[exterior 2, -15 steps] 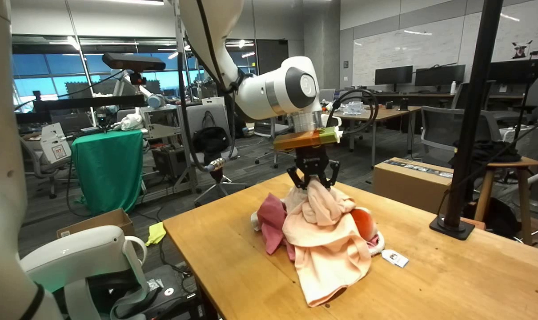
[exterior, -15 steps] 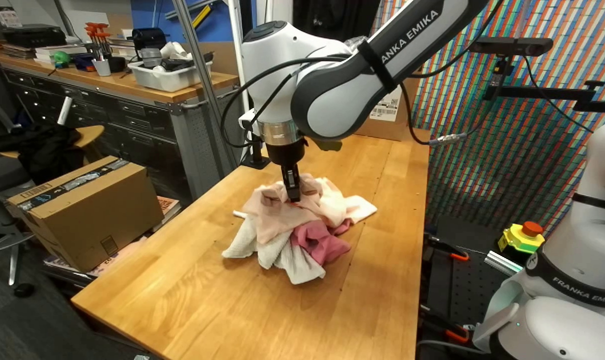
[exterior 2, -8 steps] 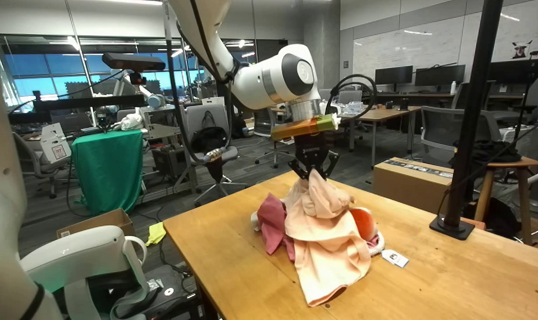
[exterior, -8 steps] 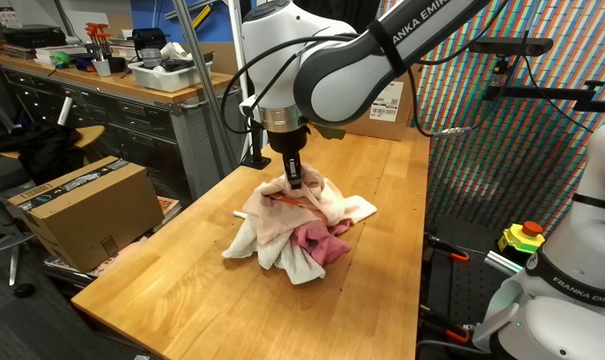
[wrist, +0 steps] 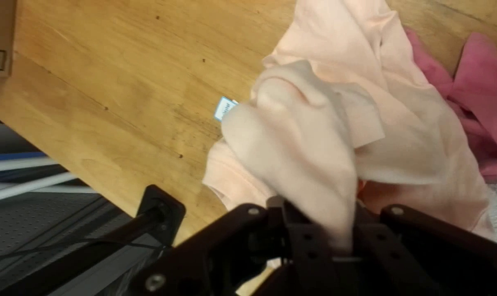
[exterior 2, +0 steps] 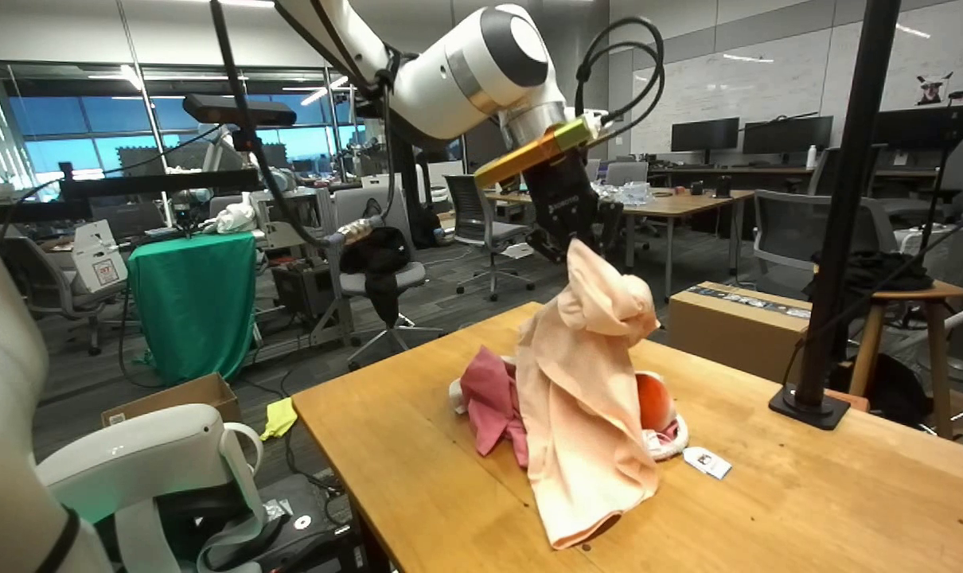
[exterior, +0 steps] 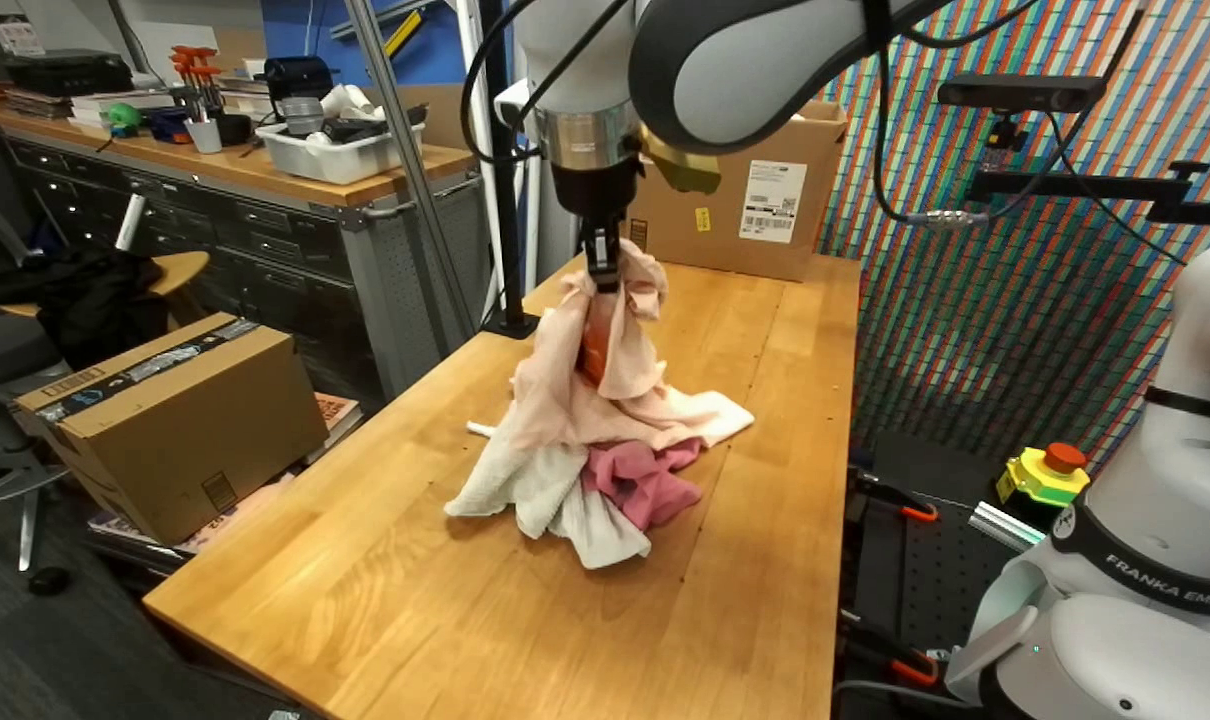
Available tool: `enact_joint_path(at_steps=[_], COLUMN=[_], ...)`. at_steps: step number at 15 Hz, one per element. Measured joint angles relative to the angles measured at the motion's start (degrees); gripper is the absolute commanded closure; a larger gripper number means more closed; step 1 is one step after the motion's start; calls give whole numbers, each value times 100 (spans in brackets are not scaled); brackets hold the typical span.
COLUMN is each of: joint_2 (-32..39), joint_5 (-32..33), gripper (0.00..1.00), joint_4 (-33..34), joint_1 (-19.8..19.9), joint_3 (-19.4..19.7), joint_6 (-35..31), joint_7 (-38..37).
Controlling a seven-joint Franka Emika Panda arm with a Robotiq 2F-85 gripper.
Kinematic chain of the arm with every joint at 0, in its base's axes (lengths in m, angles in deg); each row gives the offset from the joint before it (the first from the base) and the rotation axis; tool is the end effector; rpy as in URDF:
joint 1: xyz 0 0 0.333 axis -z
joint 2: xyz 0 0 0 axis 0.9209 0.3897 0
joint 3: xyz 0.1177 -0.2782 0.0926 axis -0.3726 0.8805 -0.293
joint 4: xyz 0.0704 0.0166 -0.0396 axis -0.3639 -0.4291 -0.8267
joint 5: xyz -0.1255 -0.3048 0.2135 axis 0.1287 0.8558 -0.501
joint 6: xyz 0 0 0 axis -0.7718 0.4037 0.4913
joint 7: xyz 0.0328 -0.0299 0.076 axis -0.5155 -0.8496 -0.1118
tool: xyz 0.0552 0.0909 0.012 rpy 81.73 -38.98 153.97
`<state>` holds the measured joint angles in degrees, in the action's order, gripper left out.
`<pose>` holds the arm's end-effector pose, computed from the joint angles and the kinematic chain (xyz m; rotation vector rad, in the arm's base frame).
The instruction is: Move the peach shirt and then the radish to the right, move the pink shirt forwards, move the towel to the front left side of the table
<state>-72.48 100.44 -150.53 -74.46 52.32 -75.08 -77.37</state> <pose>0.5355 0.1164 0.4266 2.6147 0.7349 0.0161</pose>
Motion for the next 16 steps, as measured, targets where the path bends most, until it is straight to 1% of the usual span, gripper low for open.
enact_joint_path(at_steps=[4,8,12,16], joint_2=[-585,-1020,-1201,-1294], joint_5=[204,496,703,797], gripper=[95,95,95,96], joint_4=[262,673,930,974], joint_1=[40,75,191,499], joint_3=[2,0,2,119], joint_6=[474,837,1056,1164], joint_7=[-242,-535,-799,-1154])
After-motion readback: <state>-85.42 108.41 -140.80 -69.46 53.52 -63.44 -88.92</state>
